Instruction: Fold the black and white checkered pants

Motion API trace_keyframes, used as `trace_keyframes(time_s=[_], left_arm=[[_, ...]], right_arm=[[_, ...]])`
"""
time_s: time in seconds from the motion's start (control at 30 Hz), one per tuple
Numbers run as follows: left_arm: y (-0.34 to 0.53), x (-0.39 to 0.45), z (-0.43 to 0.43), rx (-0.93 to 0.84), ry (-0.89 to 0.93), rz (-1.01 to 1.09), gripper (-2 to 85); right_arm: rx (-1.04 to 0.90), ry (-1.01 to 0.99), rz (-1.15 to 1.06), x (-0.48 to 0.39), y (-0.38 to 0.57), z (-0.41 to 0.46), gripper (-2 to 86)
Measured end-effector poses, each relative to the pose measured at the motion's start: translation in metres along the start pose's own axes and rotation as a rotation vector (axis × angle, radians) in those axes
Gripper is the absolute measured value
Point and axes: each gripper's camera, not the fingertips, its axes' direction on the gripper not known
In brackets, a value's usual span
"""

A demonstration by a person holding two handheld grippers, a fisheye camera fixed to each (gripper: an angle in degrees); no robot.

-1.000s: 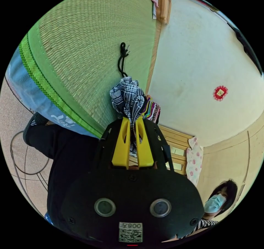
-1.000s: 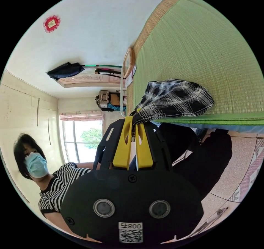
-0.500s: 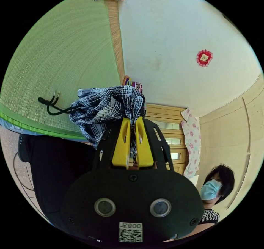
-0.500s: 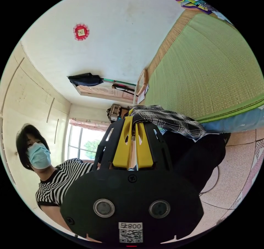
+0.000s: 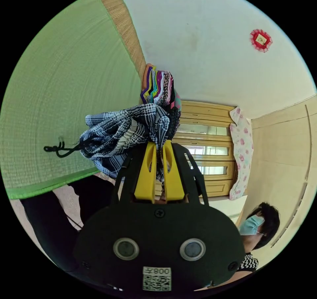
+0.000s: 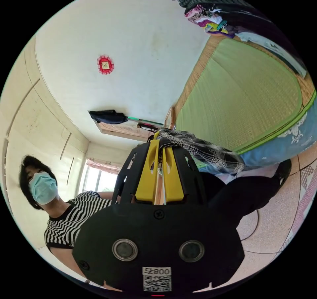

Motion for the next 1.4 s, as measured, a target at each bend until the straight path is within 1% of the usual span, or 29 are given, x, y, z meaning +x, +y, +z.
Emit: trace_keyframes(time_s=[0.07,0.1,0.17,0.2,0.27,0.3,0.37,0.4,0.47,0.5,0.57,0.6,0.67,0.7,0.77,0.8,0.87,0.9,0.93,0.97,1.0,1.07,1.13,1.3,1.4], left_arm=[[-0.038,0.032,0.068,-0.047,0.015,0.068,3.3],[-0.049,0.041,0.085,-0.056,0.023,0.088,3.3],[-0.092,0.083,0.16,-0.104,0.068,0.172,3.3],[-0.103,0.095,0.18,-0.118,0.078,0.193,3.3],[-0.144,0.149,0.26,-0.167,0.124,0.284,3.3],[-0.153,0.164,0.28,-0.181,0.139,0.304,3.3],[-0.185,0.228,0.359,-0.229,0.195,0.412,3.4],[-0.192,0.245,0.379,-0.242,0.205,0.442,3.4],[-0.211,0.305,0.453,-0.289,0.221,0.558,3.5],[-0.215,0.317,0.471,-0.299,0.223,0.581,3.6],[-0.227,0.349,0.542,-0.346,0.233,0.628,3.6],[-0.229,0.353,0.56,-0.361,0.228,0.642,3.7],[-0.236,0.353,0.625,-0.421,0.165,0.675,3.7],[-0.238,0.348,0.641,-0.439,0.147,0.674,3.7],[-0.247,0.312,0.704,-0.53,0.057,0.613,3.7],[-0.249,0.3,0.719,-0.554,0.025,0.595,3.6],[-0.257,0.248,0.773,-0.658,-0.144,0.487,3.5],[-0.258,0.238,0.783,-0.68,-0.16,0.465,3.4],[-0.259,0.224,0.798,-0.697,-0.13,0.43,3.2],[-0.261,0.217,0.809,-0.696,-0.08,0.402,3.2],[-0.261,0.216,0.815,-0.696,-0.069,0.4,3.2],[-0.264,0.222,0.839,-0.716,-0.102,0.437,3.6],[-0.267,0.23,0.856,-0.721,-0.125,0.456,4.5],[-0.272,0.25,0.887,-0.686,-0.136,0.482,7.0],[-0.269,0.268,0.891,-0.598,-0.151,0.528,6.2]], right_arm=[[0.054,0.005,-0.041,-0.01,-0.021,-0.034,0.4],[0.07,0.005,-0.053,-0.014,-0.028,-0.043,0.4],[0.134,0.012,-0.126,-0.037,-0.058,-0.082,0.4],[0.154,0.024,-0.147,-0.044,-0.066,-0.092,0.4],[0.233,0.074,-0.231,-0.078,-0.097,-0.135,0.4],[0.256,0.083,-0.252,-0.087,-0.104,-0.146,0.4],[0.359,0.115,-0.335,-0.127,-0.131,-0.192,0.4],[0.385,0.125,-0.355,-0.137,-0.136,-0.204,0.4],[0.477,0.208,-0.419,-0.176,-0.153,-0.247,0.4],[0.498,0.23,-0.428,-0.184,-0.156,-0.256,0.4],[0.556,0.276,-0.455,-0.207,-0.162,-0.291,0.4],[0.567,0.283,-0.452,-0.21,-0.163,-0.298,0.4],[0.601,0.314,-0.409,-0.206,-0.16,-0.323,0.5],[0.605,0.322,-0.384,-0.2,-0.159,-0.328,0.5],[0.609,0.333,-0.257,-0.164,-0.148,-0.339,0.6],[0.605,0.331,-0.224,-0.152,-0.145,-0.34,0.6],[0.564,0.3,-0.023,-0.094,-0.13,-0.338,0.7],[0.551,0.295,0.027,-0.079,-0.126,-0.336,0.8],[0.531,0.286,0.138,-0.053,-0.117,-0.332,0.9],[0.502,0.243,0.208,-0.032,-0.11,-0.327,1.0],[0.489,0.214,0.227,-0.026,-0.107,-0.325,1.0],[0.509,0.133,0.249,-0.019,-0.099,-0.322,1.2],[0.526,0.105,0.245,-0.024,-0.095,-0.324,1.4],[0.583,0.106,0.283,-0.045,-0.074,-0.333,1.4],[0.576,0.128,0.309,-0.067,-0.06,-0.337,0.8]])
